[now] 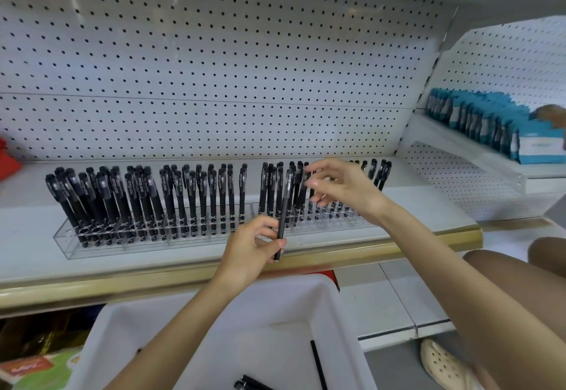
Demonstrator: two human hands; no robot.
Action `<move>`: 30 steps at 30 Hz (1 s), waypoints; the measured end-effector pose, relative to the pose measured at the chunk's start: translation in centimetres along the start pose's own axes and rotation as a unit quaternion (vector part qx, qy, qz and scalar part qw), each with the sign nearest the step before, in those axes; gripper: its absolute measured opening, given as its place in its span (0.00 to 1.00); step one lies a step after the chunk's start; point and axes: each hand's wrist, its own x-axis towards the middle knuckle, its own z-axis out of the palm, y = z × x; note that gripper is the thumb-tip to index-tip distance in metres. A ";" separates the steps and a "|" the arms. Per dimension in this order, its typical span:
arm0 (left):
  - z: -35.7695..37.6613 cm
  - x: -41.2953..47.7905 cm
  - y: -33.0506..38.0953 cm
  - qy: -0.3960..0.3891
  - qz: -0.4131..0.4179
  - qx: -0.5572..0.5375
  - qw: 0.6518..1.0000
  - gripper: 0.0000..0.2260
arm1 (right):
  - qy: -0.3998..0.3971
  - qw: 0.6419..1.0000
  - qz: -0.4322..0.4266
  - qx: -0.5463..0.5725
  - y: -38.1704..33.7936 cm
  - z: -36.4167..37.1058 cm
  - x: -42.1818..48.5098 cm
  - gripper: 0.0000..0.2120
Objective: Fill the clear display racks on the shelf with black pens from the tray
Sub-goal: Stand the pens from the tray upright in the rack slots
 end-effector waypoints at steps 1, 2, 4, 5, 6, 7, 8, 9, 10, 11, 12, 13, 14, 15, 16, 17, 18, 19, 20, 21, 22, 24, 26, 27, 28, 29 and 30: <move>0.5 0.1 0.1 -0.008 0.002 -0.004 1.000 0.11 | -0.016 1.000 0.000 -0.004 -0.1 0.4 -0.2 0.17; 0.8 0.1 0.3 -0.014 0.006 -0.005 1.000 0.11 | -0.023 1.000 -0.004 -0.004 -0.2 0.7 -0.4 0.18; 1.5 0.3 0.3 -0.026 0.018 -0.006 0.999 0.10 | -0.020 1.000 -0.018 -0.002 -0.4 1.2 -0.4 0.19; 1.7 0.3 0.5 -0.030 0.021 -0.009 0.999 0.10 | -0.015 1.000 -0.024 -0.003 -0.5 1.4 -0.4 0.18; 1.9 0.4 0.5 -0.032 0.020 -0.011 0.999 0.09 | -0.010 1.000 -0.029 -0.004 -0.5 1.5 -0.4 0.17; 2.0 0.4 0.5 -0.033 0.020 -0.008 0.999 0.09 | -0.004 0.999 -0.035 -0.005 -0.5 1.6 -0.5 0.16; 2.0 0.5 0.4 -0.031 0.021 -0.004 0.999 0.09 | 0.004 0.999 -0.043 -0.006 -0.6 1.6 -0.6 0.16; 1.9 0.5 0.3 -0.026 0.027 0.011 0.999 0.08 | 0.018 0.998 -0.055 -0.005 -0.6 1.5 -0.6 0.15; 1.7 0.6 0.2 -0.021 0.040 0.041 0.998 0.07 | 0.041 0.997 -0.069 -0.004 -0.7 1.2 -0.7 0.15; 1.2 0.7 0.3 -0.016 0.060 0.104 0.993 0.10 | 0.073 0.994 -0.083 -0.005 -0.9 0.7 -0.7 0.14; 0.6 0.7 0.4 -0.017 0.089 0.198 0.976 0.15 | 0.107 0.990 -0.096 -0.011 -1.0 0.0 -0.6 0.13; 0.1 0.8 0.5 -0.026 0.122 0.304 0.944 0.21 | 0.139 0.984 -0.106 -0.022 -1.1 -0.8 -0.5 0.12; -0.4 0.8 0.4 -0.036 0.149 0.399 0.904 0.25 | 0.163 0.980 -0.111 -0.039 -1.0 -1.5 -0.3 0.11; -0.9 0.8 0.3 -0.046 0.171 0.465 0.868 0.27 | 0.181 0.975 -0.113 -0.056 -0.9 -2.1 -0.2 0.11; -1.2 0.9 -0.1 -0.053 0.189 0.512 0.836 0.29 | 0.192 0.972 -0.113 -0.070 -0.7 -2.6 0.0 0.11; -1.4 0.9 -0.4 -0.052 0.208 0.539 0.815 0.29 | 0.198 0.970 -0.113 -0.078 -0.5 -2.8 0.1 0.11; -1.5 0.9 -0.6 -0.064 0.204 0.565 0.797 0.29 | 0.203 0.969 -0.114 -0.083 -0.2 -2.9 0.2 0.11; -1.4 1.0 -1.0 -0.075 0.196 0.587 0.782 0.30 | 0.205 0.969 -0.114 -0.083 0.1 -2.9 0.2 0.11; -1.4 1.0 -1.4 -0.073 0.203 0.601 0.770 0.31 | 0.207 0.968 -0.116 -0.080 0.4 -2.8 0.3 0.11; -1.4 1.0 -1.4 -0.090 0.193 0.607 0.765 0.31 | 0.208 0.968 -0.117 -0.074 0.7 -2.7 0.4 0.11; -1.3 1.1 -1.5 -0.097 0.192 0.613 0.760 0.31 | 0.209 0.969 -0.117 -0.068 1.0 -2.5 0.5 0.11; -1.4 1.1 -1.9 -0.094 0.200 0.621 0.752 0.31 | 0.206 0.970 -0.118 -0.058 1.6 -2.2 0.8 0.11; -1.6 1.2 -1.8 -0.095 0.201 0.618 0.754 0.33 | 0.201 0.970 -0.124 -0.057 1.9 -1.7 1.1 0.12; -1.7 1.2 -1.5 -0.109 0.194 0.609 0.761 0.34 | 0.197 0.971 -0.125 -0.055 1.9 -1.5 1.3 0.12; -1.7 1.2 -1.3 -0.117 0.197 0.593 0.771 0.34 | 0.190 0.972 -0.123 -0.056 2.0 -1.4 1.5 0.12; -1.7 1.4 -1.2 -0.120 0.203 0.576 0.783 0.34 | 0.178 0.975 -0.120 -0.064 2.1 -1.2 1.6 0.11; -1.8 1.5 -1.3 -0.122 0.207 0.559 0.793 0.35 | 0.161 0.977 -0.115 -0.078 2.3 -1.0 1.8 0.11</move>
